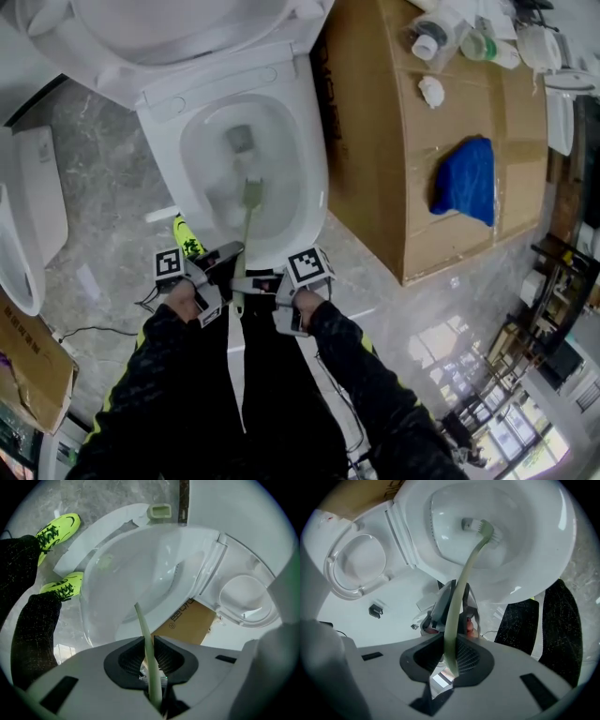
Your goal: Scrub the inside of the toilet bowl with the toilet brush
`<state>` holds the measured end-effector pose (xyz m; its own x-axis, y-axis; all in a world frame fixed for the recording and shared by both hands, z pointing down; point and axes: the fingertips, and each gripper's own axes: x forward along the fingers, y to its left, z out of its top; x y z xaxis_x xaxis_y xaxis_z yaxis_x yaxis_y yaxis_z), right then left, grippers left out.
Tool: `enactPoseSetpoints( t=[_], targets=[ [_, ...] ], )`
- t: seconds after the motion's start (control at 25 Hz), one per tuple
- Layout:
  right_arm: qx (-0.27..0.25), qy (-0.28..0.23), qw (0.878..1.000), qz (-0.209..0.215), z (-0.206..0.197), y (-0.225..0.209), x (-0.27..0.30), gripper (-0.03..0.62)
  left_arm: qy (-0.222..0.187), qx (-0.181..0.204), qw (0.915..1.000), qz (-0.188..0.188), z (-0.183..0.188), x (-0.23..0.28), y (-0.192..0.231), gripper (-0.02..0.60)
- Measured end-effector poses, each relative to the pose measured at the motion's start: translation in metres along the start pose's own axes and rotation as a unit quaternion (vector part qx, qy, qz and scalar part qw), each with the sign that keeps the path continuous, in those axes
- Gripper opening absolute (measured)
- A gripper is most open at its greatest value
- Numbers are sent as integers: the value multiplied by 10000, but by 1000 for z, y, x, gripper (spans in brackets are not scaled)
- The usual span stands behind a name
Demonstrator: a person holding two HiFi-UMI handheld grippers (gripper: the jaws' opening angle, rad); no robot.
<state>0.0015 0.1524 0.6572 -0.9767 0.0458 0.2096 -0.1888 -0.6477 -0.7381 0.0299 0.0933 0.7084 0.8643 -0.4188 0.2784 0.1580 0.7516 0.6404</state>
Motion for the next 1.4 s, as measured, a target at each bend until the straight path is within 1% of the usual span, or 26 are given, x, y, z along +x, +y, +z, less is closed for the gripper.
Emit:
enactPoseSetpoints(
  t=[0.28,0.48,0.84,1.12,1.28,1.4],
  targets=[
    [-64,301,9995,-79,12,11,20,67,-287,49,9996,-2,24,-12,-10,63],
    [-278,561,9979,-170,27,21,29,67,-546,62,9984,-128,44,-15,-21,63],
    [-631,896,9935,-305,57,39,35,69,-865,44,9954,-399,73,-9,-45,63],
    [-928,867,9916,-241,87,63,39,69,-1011,208,9932,-533,98,1,-74,63],
    [-1128,797,9900,-301,100,70,36,74,-1027,287,9928,-548,105,12,-83,64],
    [-1255,631,9897,-268,109,75,27,75,-980,357,9929,-570,105,25,-89,64]
  ],
)
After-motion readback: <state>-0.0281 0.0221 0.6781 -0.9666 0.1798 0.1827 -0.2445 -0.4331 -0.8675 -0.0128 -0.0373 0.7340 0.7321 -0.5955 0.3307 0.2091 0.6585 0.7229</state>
